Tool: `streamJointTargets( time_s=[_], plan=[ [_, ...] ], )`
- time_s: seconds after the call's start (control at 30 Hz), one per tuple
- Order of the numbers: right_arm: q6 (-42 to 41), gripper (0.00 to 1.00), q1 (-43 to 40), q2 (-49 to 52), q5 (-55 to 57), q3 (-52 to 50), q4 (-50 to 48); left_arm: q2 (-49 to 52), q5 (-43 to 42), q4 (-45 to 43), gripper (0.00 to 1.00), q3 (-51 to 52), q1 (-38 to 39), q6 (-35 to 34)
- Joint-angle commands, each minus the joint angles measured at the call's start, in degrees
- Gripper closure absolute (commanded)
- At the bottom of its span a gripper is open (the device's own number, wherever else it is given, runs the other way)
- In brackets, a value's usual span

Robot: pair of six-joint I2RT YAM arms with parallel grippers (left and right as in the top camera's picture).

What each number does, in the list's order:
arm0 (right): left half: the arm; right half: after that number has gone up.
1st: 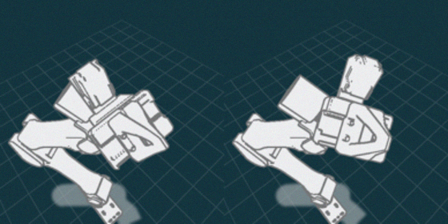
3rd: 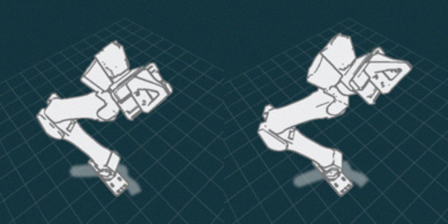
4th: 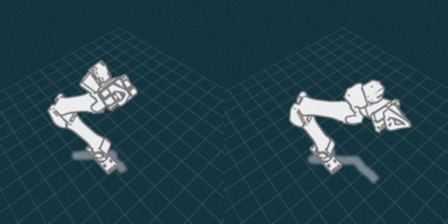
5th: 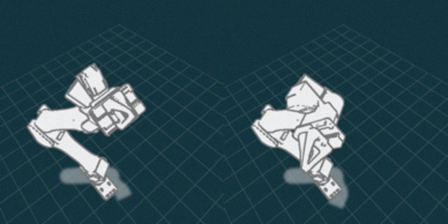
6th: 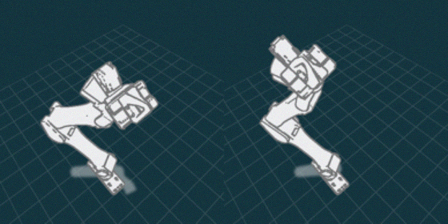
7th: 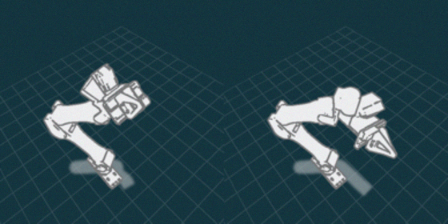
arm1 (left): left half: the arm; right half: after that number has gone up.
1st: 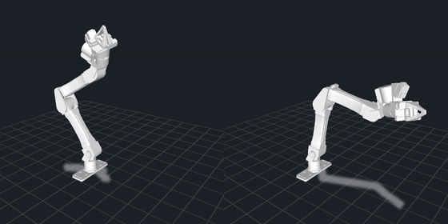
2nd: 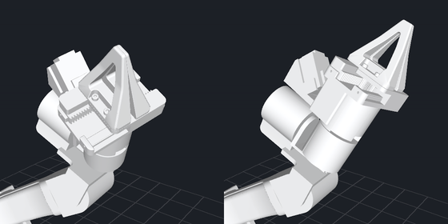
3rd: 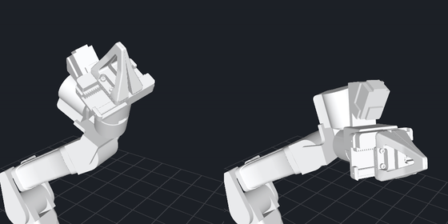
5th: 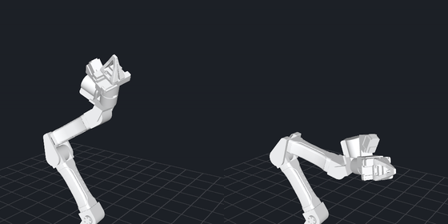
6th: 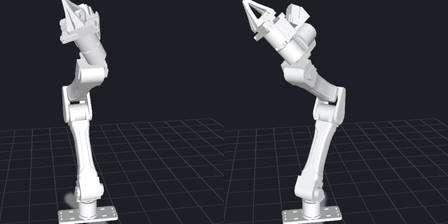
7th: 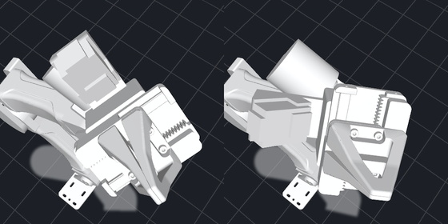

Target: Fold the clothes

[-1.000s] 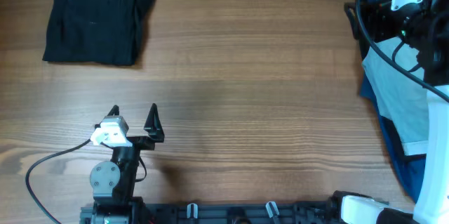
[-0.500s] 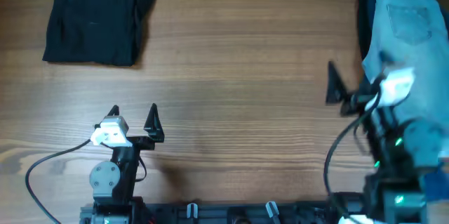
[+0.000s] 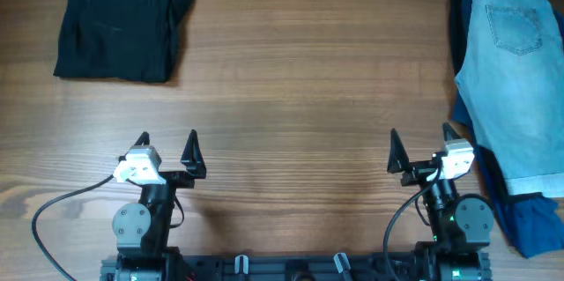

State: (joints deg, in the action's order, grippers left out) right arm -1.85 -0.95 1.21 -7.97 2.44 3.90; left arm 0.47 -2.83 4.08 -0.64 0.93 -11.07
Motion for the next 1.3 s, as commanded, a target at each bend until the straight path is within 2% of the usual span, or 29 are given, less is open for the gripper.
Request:
streamJointTargets(
  time_s=[0.0,0.03,0.13,0.3,1.27],
  plan=[
    [-1.4,0.0,0.2,-1.0,1.1,-0.7,-1.8,-0.3,0.3,0.2,0.0,0.3,-0.5,-0.1],
    [-2.0,0.0,0.2,-1.0,0.9,-2.2,-6.1,-0.3,0.3,0.2,0.0,0.3,-0.5,-0.1],
    [-2.9,0.0,0.2,-1.0,0.7,-2.2,-7.8,-0.3,0.3,0.2,0.0,0.3,-0.5,-0.1],
    [-2.8,0.0,0.2,-1.0,0.7,-2.2,-4.5,-0.3,0.3,0.2,0.0,0.3,-0.5,-0.1],
    [-2.8,0.0,0.2,-0.8,0.7,-2.1,-4.5,-0.3,0.3,0.2,0.0,0.3,-0.5,-0.1]
  ],
)
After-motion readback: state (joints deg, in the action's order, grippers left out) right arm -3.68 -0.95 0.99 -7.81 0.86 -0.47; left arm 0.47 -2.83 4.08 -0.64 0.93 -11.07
